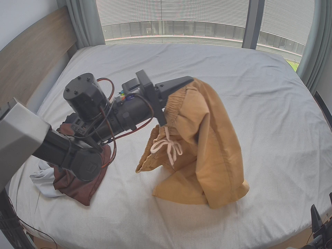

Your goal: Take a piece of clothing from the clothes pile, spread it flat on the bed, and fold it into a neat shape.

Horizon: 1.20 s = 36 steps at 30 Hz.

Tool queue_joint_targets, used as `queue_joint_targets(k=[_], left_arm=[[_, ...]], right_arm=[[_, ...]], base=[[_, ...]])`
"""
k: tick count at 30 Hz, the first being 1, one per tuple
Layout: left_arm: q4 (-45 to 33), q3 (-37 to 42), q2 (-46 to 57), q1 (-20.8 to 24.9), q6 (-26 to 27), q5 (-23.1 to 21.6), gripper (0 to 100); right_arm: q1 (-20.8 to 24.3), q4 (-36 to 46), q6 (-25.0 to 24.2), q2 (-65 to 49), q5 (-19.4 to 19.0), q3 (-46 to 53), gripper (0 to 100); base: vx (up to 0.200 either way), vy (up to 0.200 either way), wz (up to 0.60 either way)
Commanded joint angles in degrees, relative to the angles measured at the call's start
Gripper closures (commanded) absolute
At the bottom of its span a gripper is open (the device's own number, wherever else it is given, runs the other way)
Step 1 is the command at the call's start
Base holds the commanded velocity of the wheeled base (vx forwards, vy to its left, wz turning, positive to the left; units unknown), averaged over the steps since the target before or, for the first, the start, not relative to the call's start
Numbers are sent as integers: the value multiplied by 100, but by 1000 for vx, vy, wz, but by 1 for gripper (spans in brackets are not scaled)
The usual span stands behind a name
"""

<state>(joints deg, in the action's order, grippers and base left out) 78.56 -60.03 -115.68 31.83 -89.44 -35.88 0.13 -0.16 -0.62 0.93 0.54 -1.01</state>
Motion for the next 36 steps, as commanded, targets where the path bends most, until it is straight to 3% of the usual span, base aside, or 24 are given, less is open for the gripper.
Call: queue_joint_targets(k=[1,7,16,23,36], left_arm=[[2,430,379,-406,164,2,100],[-42,756,573,-863,709,-7,100],[-51,1204,748,-1188,832,2,100],[-95,1801,801,-1469,1676,-7,100],[-649,2144,766,-1856,2414,11,100]], right_arm=[[-5,-2,1,-93,-1,101,0],[-5,-2,9,-93,-1,92,0],[4,-2,9,-93,-1,101,0],[-5,-2,9,-93,-1,92,0],[4,-2,27,-93,-10,92,0]], base=[[0,0,0],[0,0,0],[0,0,0],[0,0,0],[0,0,0]])
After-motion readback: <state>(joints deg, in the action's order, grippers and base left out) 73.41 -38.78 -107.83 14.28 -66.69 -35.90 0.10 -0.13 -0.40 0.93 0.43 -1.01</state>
